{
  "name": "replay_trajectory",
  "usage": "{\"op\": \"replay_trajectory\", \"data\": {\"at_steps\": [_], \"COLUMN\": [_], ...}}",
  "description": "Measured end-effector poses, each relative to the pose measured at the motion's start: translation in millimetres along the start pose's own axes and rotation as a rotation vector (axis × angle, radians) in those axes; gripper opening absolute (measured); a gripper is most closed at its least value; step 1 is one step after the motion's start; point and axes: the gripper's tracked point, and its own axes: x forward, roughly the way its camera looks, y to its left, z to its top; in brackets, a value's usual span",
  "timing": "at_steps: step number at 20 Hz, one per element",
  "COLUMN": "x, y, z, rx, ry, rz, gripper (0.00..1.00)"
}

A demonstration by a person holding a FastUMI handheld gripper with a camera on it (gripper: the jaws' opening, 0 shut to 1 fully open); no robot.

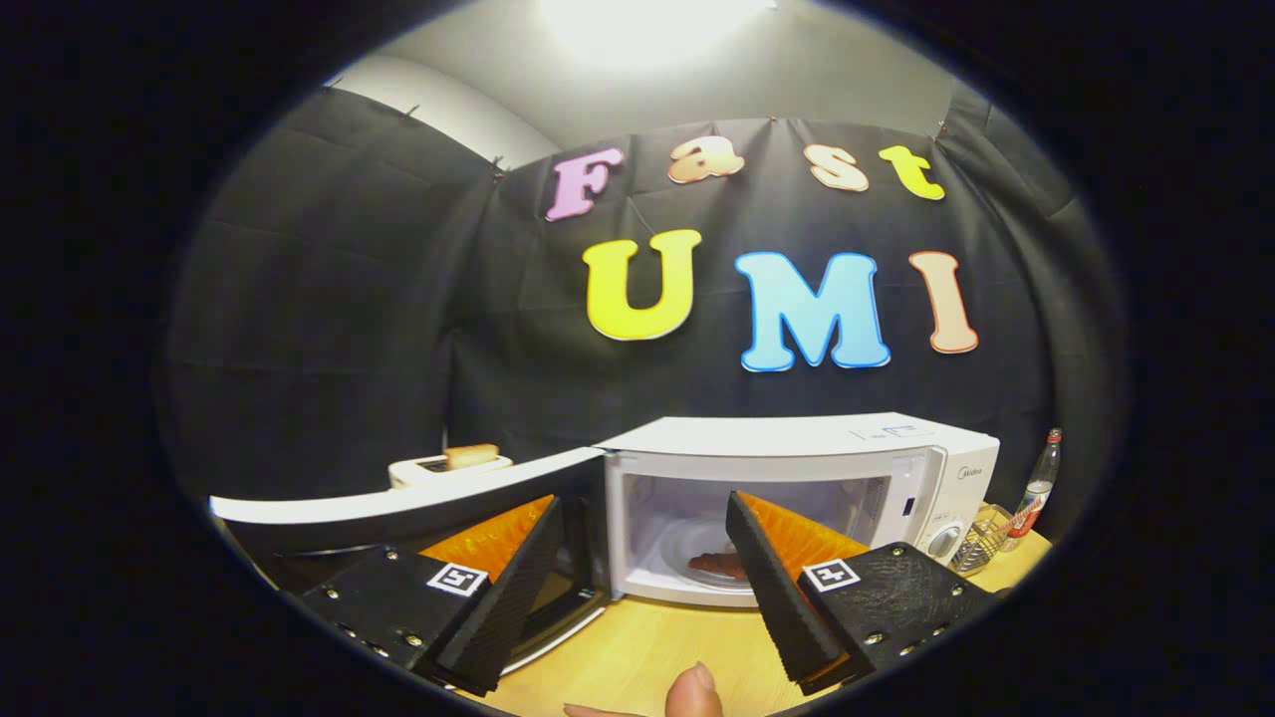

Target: Open the microwave, put the food inside, and close the microwave door.

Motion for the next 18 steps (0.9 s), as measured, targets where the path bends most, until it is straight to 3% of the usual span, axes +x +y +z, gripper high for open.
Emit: {"op": "replay_trajectory", "data": {"at_steps": [6, 8, 11, 15, 16, 17, 18], "x": [-80.2, -100.6, -115.7, -125.0, -121.6, -118.0, -107.6], "y": [103.0, 133.0, 175.1, 234.9, 241.6, 245.3, 245.2], "z": [45.0, 52.7, 42.2, 2.5, -4.8, -12.3, -21.0], "rx": [0.087, 0.058, -0.027, -0.049, -0.058, -0.081, -0.121], "ry": [-0.037, -0.038, -0.032, 0.034, 0.056, 0.068, 0.071], "rz": [0.291, 0.359, 0.419, 0.514, 0.511, 0.511, 0.472], "gripper": [0.99, 0.99, 0.99, 0.98, 0.97, 0.89, 0.86]}}
